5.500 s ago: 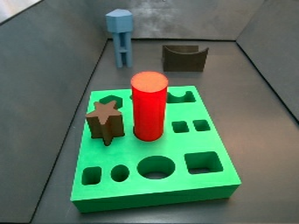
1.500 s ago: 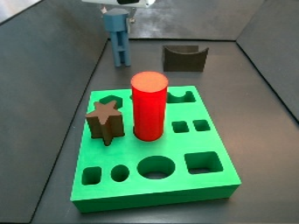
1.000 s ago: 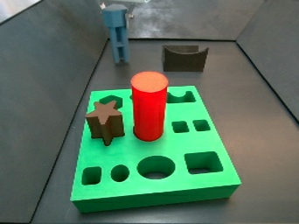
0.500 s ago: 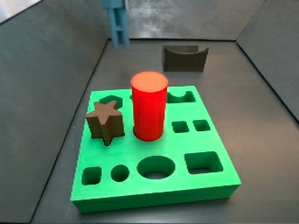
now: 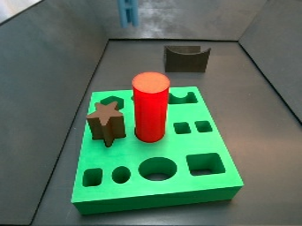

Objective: Pick up the 3 prong object. Move up. Move to above the board. Insert the 3 prong object.
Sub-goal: Move to above the board.

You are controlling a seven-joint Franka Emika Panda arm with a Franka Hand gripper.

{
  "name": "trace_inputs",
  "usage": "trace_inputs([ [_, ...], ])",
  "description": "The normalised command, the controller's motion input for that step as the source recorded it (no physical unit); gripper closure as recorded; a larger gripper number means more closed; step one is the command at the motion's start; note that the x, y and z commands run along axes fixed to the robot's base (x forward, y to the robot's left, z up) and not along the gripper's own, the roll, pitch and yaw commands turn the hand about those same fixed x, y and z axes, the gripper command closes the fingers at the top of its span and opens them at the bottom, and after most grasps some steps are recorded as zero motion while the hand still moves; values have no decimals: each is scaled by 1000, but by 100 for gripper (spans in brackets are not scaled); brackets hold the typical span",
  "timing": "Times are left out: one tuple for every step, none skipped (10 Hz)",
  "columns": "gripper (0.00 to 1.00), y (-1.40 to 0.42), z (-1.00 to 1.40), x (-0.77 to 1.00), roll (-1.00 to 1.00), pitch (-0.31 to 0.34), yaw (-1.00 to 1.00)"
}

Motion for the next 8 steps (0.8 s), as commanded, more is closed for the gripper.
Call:
trace_inputs([
  [100, -38, 952, 155, 129, 77, 30],
  [100, -36, 714, 92, 95, 77, 27],
  [100, -21, 482, 41, 62, 79, 28],
  [100, -17, 315, 21, 38, 75, 23],
  [100, -13, 209, 15, 23, 73, 20],
  [100, -1000, 166, 230, -486, 306, 1000],
  [100, -1000, 168, 234, -470, 326, 1000],
  [100, -1000, 172, 250, -430, 370, 997],
])
